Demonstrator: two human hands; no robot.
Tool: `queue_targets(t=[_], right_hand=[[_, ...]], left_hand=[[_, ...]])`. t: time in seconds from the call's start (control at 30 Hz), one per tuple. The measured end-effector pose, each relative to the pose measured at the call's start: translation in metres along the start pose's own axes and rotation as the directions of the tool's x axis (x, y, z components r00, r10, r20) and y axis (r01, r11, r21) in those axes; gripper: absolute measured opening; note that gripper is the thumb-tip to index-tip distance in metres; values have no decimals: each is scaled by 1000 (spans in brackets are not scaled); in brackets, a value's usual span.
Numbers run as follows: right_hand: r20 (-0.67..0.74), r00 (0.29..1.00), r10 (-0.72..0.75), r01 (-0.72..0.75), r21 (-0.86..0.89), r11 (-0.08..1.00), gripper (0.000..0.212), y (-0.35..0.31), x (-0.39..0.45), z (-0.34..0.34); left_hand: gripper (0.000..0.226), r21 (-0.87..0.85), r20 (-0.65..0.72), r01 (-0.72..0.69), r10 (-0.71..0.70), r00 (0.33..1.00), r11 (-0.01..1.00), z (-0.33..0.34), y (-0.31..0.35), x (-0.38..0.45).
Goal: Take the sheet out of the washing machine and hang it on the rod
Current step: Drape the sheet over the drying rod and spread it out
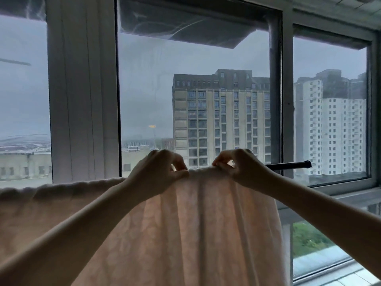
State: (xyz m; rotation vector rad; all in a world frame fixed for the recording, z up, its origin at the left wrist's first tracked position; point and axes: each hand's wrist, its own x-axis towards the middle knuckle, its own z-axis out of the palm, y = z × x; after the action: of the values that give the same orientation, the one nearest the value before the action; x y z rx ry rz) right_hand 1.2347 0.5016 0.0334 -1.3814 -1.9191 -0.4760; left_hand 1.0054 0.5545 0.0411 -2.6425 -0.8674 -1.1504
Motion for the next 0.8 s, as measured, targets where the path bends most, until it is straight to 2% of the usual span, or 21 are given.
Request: queue_targets(t=[0.23,0.37,0.53,0.7,0.8], right_hand=[[10,1000,-19,18,89,996,10,7,-1,-2],[62,997,-55,52,54,997,13,28,-18,-12],[-43,991,-127,128,23,991,7,51,-26,-20],[-231,972,34,-34,4,999,13,81,-3,-28],[-218,974,53,-59,-22,998,12,97,-3,-32]], left_hand=[[7,63,-67,21,-17,998,998,8,24,8],[12,39,-110,74,-69,991,997,17,37,19],[11,38,-162,102,-95,982,994,32,46,31],[8,-5,-321,126,-121,939,992,41,52,46],[7,14,-200,157,-151,968,987,44,54,52]])
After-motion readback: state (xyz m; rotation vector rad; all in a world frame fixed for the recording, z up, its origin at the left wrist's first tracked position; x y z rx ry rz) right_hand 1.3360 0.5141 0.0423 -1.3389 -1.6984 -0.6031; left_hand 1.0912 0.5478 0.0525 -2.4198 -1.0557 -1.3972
